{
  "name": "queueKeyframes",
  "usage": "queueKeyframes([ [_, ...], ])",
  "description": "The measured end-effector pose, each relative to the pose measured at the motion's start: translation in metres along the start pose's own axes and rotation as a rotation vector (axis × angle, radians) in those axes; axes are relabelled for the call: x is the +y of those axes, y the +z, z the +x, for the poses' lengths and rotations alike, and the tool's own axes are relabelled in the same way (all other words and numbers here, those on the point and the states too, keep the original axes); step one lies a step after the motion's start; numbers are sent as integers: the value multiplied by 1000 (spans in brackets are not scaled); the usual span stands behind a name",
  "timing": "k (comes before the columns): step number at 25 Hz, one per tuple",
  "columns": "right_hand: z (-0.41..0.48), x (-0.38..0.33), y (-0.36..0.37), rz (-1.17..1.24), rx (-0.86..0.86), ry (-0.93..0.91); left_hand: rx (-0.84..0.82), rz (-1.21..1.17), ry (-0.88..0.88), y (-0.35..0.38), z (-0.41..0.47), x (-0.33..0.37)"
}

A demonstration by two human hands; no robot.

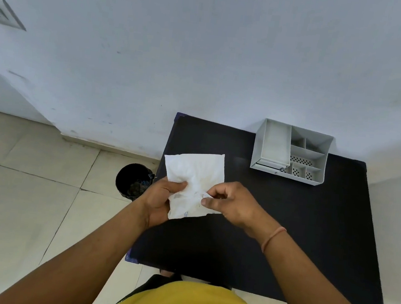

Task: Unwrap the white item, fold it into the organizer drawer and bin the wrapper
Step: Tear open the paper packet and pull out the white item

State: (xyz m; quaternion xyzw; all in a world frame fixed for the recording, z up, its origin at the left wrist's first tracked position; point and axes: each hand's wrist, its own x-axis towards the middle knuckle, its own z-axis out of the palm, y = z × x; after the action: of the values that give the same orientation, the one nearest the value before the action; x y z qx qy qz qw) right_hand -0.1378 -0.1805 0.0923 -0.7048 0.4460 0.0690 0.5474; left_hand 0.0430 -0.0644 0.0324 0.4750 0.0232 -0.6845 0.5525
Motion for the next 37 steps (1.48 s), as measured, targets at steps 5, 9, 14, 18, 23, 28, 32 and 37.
queueKeyframes([
  [5, -16, 9, -13, 47, -55, -102, -9, -81, -28, 1, 1, 0],
  [9, -17, 6, -14, -183, -14, -120, -11, -27, -64, 14, -1, 2],
  [14, -26, 9, -10, 83, 337, -248, 128, -3, -197, 30, -3, 9],
  [18, -22, 13, 0, 336, 390, -73, 218, 330, 6, 51, -24, -2],
  [23, -29, 23, 14, 631, 222, 45, 30, 545, 129, 82, -41, -13],
  [28, -43, 28, 13, 1008, 83, 80, 242, 568, 132, 78, -32, -19],
  [32, -46, 32, 9, 1373, 227, 174, 314, 559, 158, 64, -29, -26],
  [37, -66, 34, 8, 337, 405, 188, 328, 712, 287, 61, -32, -32],
])
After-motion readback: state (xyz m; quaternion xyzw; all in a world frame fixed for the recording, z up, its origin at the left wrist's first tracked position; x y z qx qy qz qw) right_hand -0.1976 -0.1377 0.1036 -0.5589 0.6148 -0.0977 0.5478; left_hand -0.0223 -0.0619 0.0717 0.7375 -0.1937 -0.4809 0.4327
